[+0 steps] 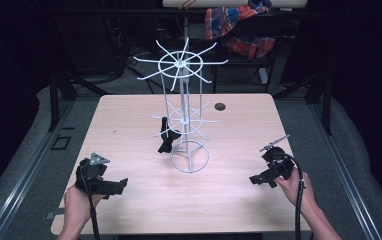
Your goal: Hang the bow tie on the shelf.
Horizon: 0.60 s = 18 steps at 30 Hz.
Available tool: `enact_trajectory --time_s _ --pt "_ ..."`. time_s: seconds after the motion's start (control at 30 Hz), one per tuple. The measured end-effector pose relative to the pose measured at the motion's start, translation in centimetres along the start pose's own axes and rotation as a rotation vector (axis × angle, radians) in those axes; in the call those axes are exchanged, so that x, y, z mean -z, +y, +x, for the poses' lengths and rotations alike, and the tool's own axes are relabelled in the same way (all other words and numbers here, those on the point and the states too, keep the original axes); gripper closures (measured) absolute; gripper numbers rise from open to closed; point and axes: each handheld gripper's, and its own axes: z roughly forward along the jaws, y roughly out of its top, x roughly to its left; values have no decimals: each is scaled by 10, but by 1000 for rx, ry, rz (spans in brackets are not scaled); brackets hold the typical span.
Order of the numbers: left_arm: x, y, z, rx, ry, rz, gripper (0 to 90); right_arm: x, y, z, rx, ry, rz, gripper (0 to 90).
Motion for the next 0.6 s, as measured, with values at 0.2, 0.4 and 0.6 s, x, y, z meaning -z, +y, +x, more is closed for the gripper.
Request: enact_trajectory --time_s 0.2,0.4,0.6 --pt "-5 -4 4 5 6 24 0 1 -1 0 -13 12 -4 56" --pt "-21 -8 11 9 -27 121 0 -5 -4 -2 0 7 15 58" --pt "-25 -6 8 -8 -44 131 0 -7 -5 -4 2 18 24 60"
